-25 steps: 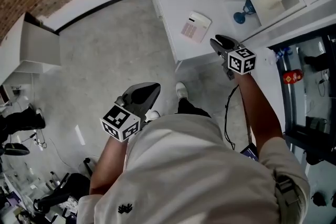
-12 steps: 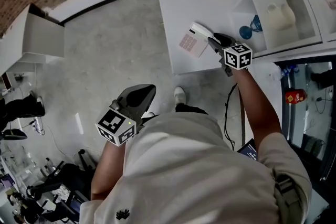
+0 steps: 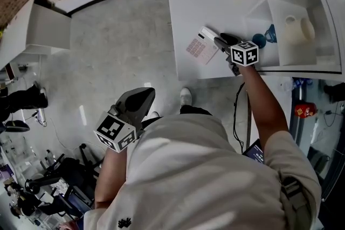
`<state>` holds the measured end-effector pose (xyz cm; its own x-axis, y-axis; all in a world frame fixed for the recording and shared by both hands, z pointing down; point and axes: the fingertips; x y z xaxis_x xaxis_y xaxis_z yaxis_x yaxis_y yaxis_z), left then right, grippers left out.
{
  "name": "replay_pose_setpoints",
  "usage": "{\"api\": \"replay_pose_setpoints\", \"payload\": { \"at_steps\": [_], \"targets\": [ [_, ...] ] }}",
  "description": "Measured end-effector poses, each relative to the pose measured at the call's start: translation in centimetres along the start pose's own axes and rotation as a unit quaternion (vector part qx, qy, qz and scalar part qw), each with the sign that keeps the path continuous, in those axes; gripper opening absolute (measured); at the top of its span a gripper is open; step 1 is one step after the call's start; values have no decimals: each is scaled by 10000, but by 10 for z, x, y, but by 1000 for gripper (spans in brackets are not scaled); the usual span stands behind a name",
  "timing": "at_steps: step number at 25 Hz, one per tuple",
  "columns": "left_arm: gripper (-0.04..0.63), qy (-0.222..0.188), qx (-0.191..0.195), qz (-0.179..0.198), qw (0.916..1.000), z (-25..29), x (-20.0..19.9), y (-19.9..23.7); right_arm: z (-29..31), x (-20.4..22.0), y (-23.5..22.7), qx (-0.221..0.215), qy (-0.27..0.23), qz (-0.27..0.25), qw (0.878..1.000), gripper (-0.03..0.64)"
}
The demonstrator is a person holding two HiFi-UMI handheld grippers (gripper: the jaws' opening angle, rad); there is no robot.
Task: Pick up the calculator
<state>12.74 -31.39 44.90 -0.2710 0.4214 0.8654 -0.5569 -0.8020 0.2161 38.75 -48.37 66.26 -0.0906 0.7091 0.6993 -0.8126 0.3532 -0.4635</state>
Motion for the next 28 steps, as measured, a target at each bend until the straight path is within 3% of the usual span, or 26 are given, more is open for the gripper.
{"api": "replay_pose_setpoints", "payload": {
  "at_steps": [9,15,21,28],
  "targets": [
    [6,40,-127,-15,9999,8,-6,15,27,3,7,-616,300,244,9974,175],
    [6,5,-202,-43,9998,6,-3,21,35,3,8,-677,480,354,9959,117],
    [6,-54,-261,-41,9996,-10,2,23,29,2,8,-714,286,799,9938,87],
    [6,-153,-245,-112,9995,-37,12,24,16,-13,38,-723,31,924,9931,58]
  ]
}}
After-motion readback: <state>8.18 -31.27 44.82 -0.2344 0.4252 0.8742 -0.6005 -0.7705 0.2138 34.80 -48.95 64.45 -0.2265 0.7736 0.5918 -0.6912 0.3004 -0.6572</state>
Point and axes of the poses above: the fingertips, and each gripper's own axes: z forward along the fingers, y to its left, x out of its underside, and after that the axes turned 8 degrees about z, right-handed
